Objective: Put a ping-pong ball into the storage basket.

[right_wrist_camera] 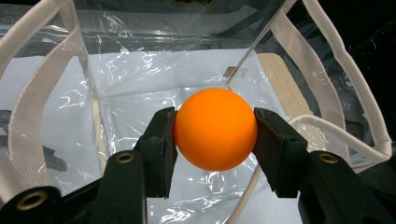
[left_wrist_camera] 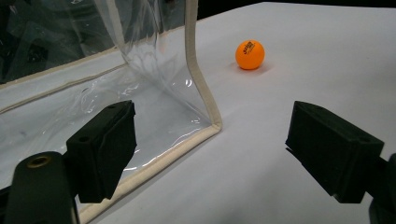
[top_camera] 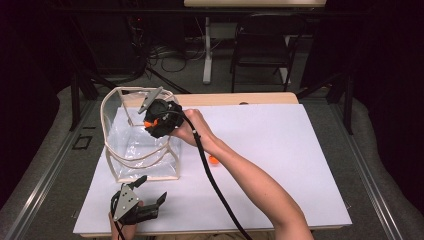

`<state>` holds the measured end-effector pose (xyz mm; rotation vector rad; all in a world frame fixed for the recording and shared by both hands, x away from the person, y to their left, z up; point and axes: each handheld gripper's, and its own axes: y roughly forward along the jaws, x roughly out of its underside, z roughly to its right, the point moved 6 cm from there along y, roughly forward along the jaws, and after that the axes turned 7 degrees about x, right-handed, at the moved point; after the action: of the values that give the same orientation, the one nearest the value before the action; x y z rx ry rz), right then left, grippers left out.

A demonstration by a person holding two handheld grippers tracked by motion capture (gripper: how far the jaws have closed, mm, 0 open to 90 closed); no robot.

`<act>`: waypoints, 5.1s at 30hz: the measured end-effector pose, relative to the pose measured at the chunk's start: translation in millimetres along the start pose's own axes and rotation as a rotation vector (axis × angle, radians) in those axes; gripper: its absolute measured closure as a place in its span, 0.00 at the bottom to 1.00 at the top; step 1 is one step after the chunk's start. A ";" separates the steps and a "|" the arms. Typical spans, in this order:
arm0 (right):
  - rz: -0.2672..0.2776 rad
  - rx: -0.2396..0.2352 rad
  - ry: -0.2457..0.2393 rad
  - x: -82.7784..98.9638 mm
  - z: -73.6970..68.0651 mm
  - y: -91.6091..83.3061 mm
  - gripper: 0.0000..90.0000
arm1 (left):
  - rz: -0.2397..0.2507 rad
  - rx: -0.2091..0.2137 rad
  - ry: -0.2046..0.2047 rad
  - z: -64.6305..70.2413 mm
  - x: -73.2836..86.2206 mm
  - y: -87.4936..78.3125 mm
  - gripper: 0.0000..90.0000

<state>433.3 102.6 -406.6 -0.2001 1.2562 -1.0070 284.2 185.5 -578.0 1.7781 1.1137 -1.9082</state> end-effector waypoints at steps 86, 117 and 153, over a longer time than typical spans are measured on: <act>0.089 -0.071 0.182 30.3 26.3 -31.1 0.07 | 0.004 -0.001 -0.002 -0.3 -0.7 0.0 0.17; 0.061 -0.006 0.258 123.1 31.6 -50.4 0.01 | 0.007 -0.006 -0.002 -0.6 -0.7 -1.4 0.17; -0.010 0.000 0.310 217.3 -12.4 -45.9 0.00 | 0.008 -0.013 0.004 -1.0 0.0 -3.8 0.17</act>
<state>391.2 -75.8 -532.7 -0.0507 1.5369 -1.0743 282.3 188.7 -576.6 1.7772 1.1162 -1.8891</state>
